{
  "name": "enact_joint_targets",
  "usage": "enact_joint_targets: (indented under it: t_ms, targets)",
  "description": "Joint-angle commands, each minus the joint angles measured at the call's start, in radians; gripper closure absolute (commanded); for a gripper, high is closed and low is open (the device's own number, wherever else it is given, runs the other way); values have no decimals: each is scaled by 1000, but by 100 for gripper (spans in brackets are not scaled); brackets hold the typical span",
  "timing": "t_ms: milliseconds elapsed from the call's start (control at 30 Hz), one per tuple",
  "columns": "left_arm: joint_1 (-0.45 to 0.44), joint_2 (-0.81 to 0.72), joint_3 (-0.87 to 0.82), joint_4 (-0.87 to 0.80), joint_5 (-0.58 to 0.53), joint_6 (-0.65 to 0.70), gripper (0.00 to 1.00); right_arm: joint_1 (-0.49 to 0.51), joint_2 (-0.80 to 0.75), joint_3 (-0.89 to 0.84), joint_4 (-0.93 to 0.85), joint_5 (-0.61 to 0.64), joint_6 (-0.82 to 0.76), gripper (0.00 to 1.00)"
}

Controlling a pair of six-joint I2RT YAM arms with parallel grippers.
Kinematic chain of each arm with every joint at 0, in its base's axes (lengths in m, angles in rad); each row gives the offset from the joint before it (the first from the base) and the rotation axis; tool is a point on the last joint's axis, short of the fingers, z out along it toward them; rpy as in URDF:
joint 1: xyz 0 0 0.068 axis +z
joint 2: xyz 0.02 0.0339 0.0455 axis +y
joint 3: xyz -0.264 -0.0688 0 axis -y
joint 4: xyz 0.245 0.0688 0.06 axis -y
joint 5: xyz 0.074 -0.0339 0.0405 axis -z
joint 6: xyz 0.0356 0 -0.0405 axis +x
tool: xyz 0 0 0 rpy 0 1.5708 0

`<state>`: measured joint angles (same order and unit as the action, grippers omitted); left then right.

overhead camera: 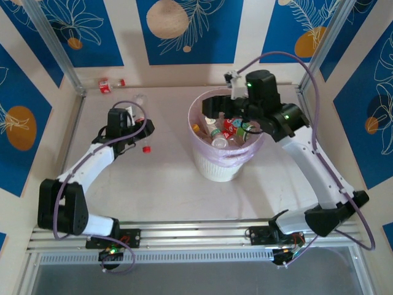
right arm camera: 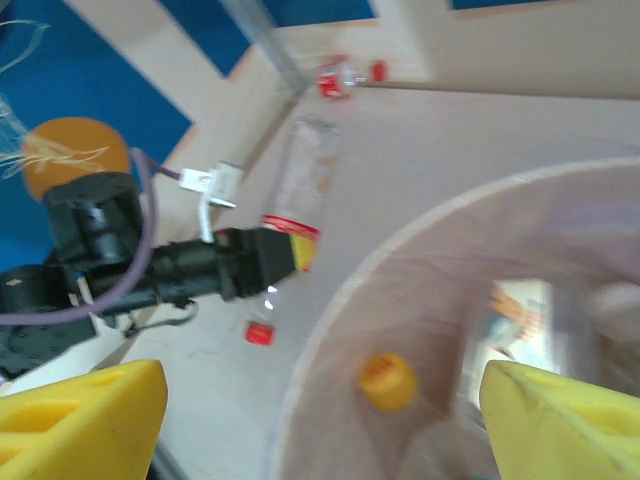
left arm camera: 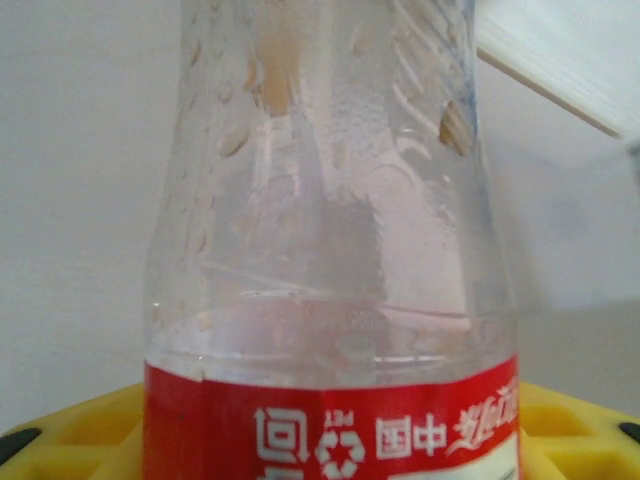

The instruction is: Put the plastic bottles in the bin

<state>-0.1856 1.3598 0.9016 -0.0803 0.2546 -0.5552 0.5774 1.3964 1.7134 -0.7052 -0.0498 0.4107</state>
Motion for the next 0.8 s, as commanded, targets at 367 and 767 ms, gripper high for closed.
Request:
enact_joint_targets:
  t_ms: [367, 767]
  targets:
    - [-2, -217, -164, 380, 416, 115, 93, 194, 369, 337, 73, 58, 30, 17]
    - [-2, -274, -227, 515, 496, 115, 93, 177, 568, 471, 106, 17, 90, 10]
